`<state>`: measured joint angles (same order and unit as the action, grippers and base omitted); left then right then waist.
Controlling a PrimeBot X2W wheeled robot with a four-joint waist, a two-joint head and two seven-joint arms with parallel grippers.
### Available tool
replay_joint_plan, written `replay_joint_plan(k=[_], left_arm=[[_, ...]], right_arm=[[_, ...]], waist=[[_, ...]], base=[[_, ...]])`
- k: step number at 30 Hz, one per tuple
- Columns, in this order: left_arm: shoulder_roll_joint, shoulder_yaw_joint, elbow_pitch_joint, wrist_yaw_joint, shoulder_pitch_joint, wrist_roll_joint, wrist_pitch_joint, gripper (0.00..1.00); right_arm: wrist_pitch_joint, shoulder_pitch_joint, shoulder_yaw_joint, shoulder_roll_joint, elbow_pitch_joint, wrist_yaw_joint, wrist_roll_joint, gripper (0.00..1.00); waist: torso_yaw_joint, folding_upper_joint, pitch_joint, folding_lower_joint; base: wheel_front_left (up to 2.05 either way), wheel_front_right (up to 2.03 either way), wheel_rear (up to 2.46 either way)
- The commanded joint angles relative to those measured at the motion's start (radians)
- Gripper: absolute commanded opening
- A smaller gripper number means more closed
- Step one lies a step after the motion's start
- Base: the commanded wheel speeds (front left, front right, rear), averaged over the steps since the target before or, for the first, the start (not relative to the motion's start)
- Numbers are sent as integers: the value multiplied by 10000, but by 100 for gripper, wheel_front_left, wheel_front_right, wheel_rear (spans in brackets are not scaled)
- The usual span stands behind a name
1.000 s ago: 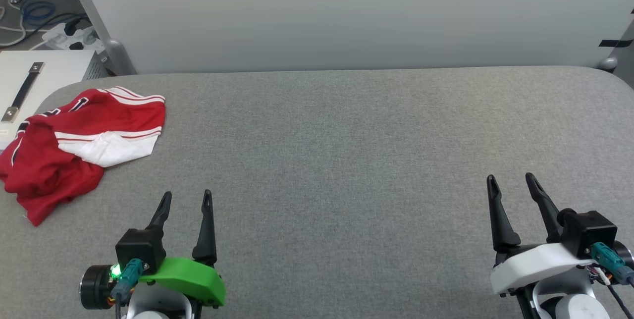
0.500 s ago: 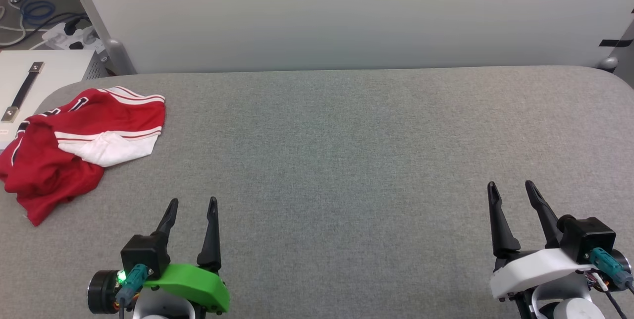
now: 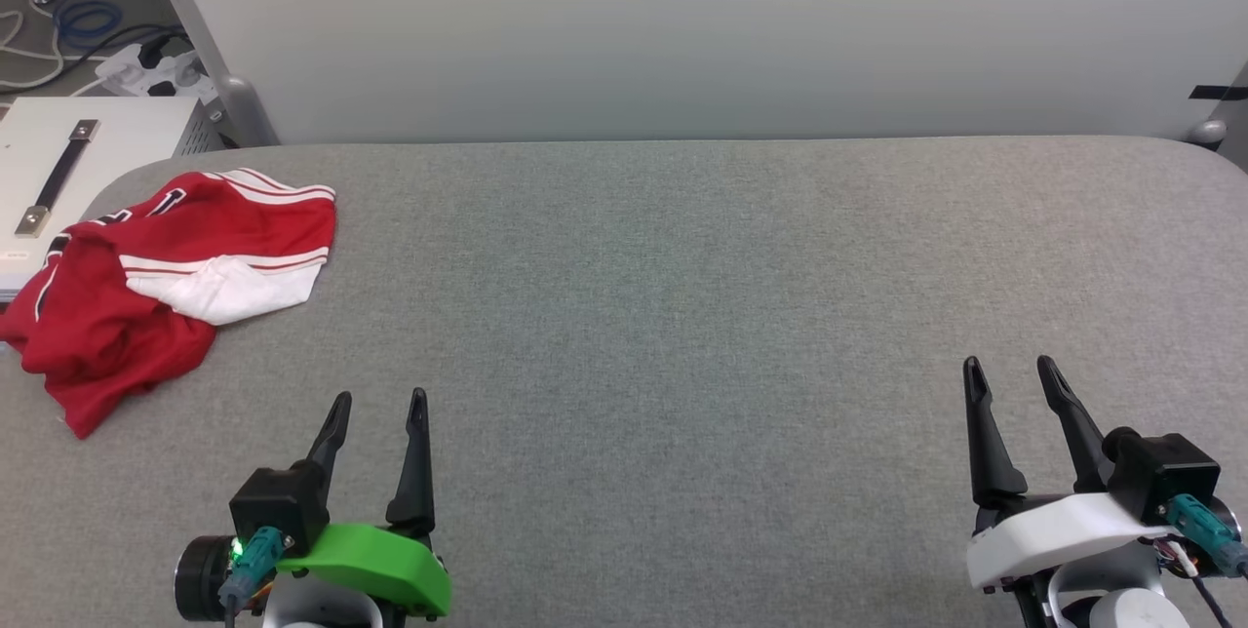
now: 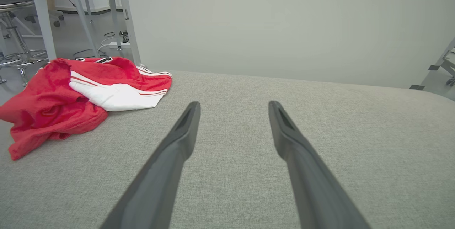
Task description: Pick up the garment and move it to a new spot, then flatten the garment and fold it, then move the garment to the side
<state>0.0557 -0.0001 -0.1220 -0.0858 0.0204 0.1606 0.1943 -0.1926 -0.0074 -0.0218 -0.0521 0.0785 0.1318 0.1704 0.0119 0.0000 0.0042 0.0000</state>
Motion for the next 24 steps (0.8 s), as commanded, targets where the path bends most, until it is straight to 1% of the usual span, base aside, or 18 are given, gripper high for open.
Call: replay_joint_plan(k=[1,6,11,15,24], left_arm=[[-42,-10,-55,-89,205,94,95,100],[-45,11,-125,-125,284,114,201,100],[-47,68,-141,-177,238,83,301,100],[-49,75,-182,-228,222,54,384,100],[-53,217,-303,-263,298,210,571,100]], right_arm=[[-120,-63,34,14,-3,-9,112,100],[-224,-39,120,15,-114,-9,293,100],[-323,65,321,16,-154,-10,472,100],[-405,123,414,17,-191,-10,615,100],[-590,140,745,18,-233,-11,674,100]], waist=[[57,0,-13,0],[317,0,-57,0],[828,0,-36,0],[1445,0,14,0],[3068,0,30,0]], base=[[0,0,0],[0,0,0],[0,0,0],[0,0,0],[0,0,0]])
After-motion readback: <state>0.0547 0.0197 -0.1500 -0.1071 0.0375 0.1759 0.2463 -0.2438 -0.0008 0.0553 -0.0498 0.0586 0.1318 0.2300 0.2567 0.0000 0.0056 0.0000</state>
